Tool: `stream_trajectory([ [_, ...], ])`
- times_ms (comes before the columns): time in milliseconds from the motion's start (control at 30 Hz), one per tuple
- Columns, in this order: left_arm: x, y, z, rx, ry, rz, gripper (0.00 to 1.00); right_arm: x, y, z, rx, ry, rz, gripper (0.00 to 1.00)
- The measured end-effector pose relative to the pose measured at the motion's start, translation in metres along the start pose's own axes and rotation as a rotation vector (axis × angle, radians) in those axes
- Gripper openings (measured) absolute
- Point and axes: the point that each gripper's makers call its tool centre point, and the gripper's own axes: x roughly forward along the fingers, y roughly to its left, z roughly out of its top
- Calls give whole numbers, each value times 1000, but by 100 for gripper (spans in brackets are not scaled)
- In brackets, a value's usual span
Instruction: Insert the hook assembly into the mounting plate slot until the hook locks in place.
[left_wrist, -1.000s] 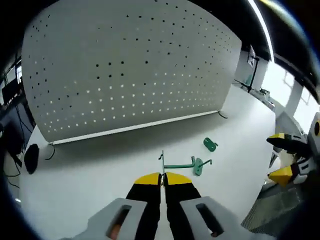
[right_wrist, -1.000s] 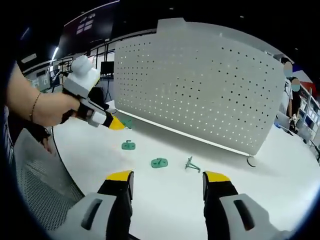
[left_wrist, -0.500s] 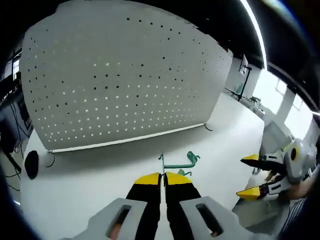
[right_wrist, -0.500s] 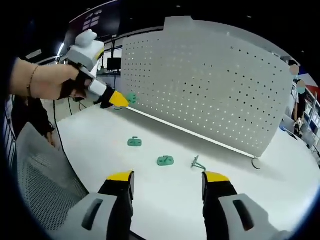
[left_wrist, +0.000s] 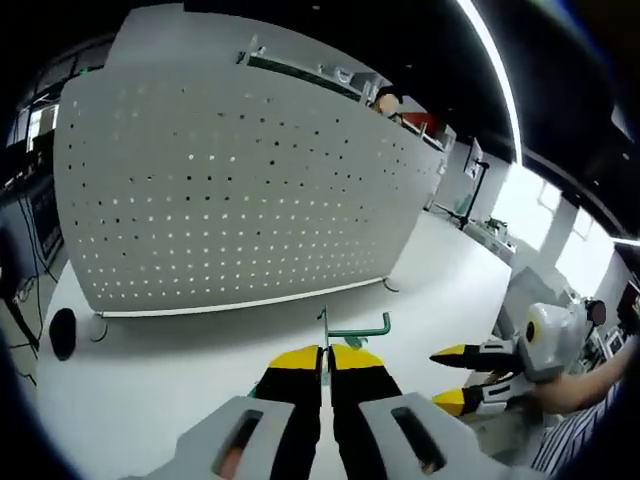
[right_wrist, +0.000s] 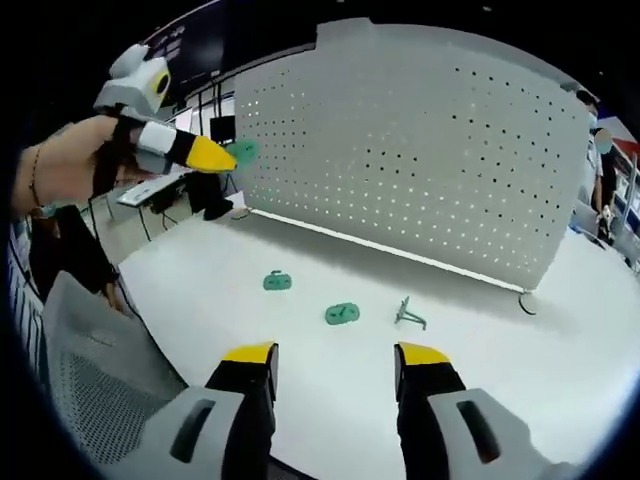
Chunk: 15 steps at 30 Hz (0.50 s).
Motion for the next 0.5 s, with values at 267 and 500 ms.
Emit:
stream_trajectory([
  [267, -1, -20, -4, -57, -51, -53, 1, -17, 3, 66, 188, -195, 14, 34],
  [500, -3, -31, -8, -41, -73, -89, 1, -23, 34, 99, 371, -267, 152, 28],
])
